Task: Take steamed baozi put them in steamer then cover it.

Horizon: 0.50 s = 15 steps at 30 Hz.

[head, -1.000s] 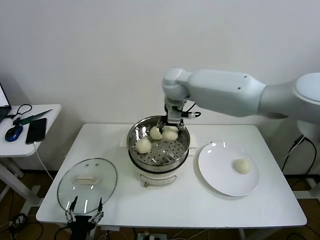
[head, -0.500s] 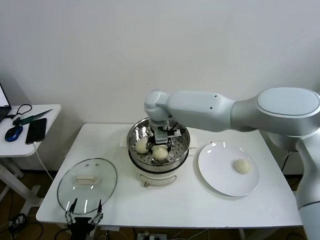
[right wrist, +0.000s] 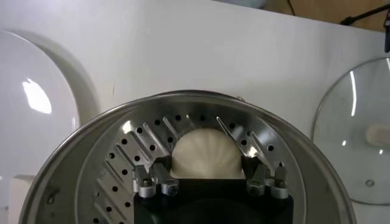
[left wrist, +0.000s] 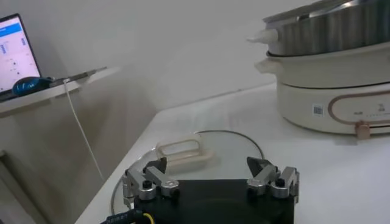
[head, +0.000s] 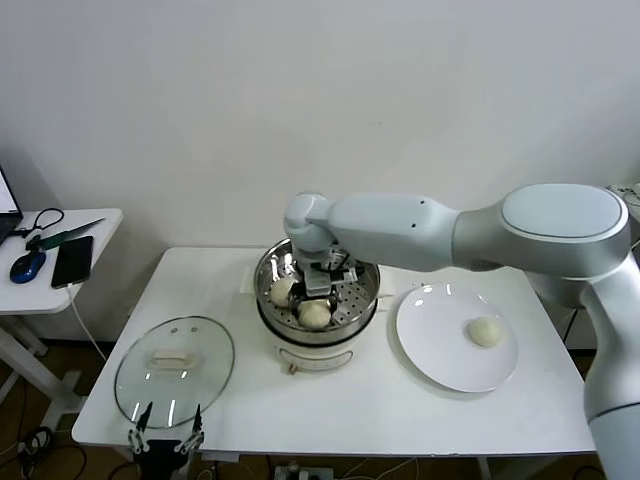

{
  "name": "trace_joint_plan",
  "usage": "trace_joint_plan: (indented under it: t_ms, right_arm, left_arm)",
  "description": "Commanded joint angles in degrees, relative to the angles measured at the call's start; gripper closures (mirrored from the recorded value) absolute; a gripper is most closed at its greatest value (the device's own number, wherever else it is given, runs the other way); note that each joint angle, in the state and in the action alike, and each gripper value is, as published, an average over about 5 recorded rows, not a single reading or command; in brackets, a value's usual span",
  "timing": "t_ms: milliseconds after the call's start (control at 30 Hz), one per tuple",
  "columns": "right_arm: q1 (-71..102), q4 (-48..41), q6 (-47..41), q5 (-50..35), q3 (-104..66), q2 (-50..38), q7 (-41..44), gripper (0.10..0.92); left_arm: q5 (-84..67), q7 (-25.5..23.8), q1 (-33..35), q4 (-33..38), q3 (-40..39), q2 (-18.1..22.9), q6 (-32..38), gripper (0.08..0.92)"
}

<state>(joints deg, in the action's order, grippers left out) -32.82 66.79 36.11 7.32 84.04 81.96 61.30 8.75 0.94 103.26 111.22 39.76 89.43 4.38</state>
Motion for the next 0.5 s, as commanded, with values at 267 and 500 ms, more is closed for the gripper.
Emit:
trace_joint_plan:
  t_ms: [267, 500]
  right_arm:
    - [-0.38, 0.22, 0.79, 0.93, -1.60, -0.67, 0.73, 0.204]
    - [-1.79, 0.23, 1.10, 0.96, -3.95, -2.56, 0.78, 0.202]
  left_arm:
    - [0.10, 0.03, -0.10, -0.22, 0.02, 0.04, 0.01, 0.177]
    - [0.23, 0.17, -0.30, -0.04, -0.12, 0.14, 0.02, 0.177]
